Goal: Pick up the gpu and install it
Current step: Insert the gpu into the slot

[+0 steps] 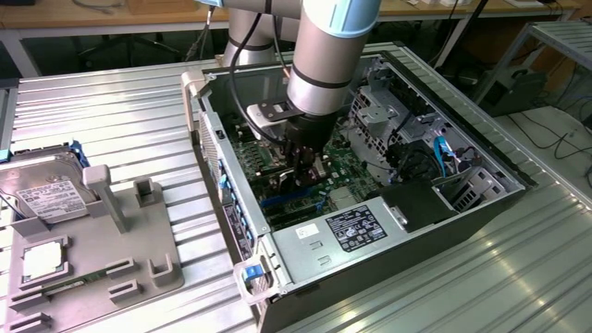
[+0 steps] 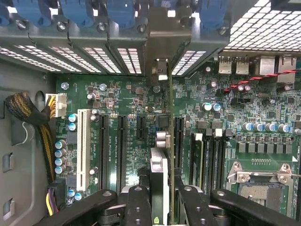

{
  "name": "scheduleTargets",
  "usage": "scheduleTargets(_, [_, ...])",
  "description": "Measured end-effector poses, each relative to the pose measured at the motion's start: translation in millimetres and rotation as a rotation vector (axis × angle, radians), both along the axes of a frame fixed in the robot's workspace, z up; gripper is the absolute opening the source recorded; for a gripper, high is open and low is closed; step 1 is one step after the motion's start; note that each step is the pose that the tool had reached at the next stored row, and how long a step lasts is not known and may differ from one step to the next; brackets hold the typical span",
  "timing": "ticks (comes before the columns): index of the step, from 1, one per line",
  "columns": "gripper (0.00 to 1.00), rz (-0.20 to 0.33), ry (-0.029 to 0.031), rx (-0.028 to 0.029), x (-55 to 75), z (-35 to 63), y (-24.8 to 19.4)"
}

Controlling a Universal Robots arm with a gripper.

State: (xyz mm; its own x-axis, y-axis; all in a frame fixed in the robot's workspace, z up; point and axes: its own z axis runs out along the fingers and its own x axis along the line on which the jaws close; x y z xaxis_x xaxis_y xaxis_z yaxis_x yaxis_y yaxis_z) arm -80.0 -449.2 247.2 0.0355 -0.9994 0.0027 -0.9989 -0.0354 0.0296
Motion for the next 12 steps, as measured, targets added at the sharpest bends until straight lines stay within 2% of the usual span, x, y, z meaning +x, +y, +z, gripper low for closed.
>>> scheduleTargets(12, [0.28, 0.000, 0.0002, -0.0007, 0.1, -4.2, -0.1])
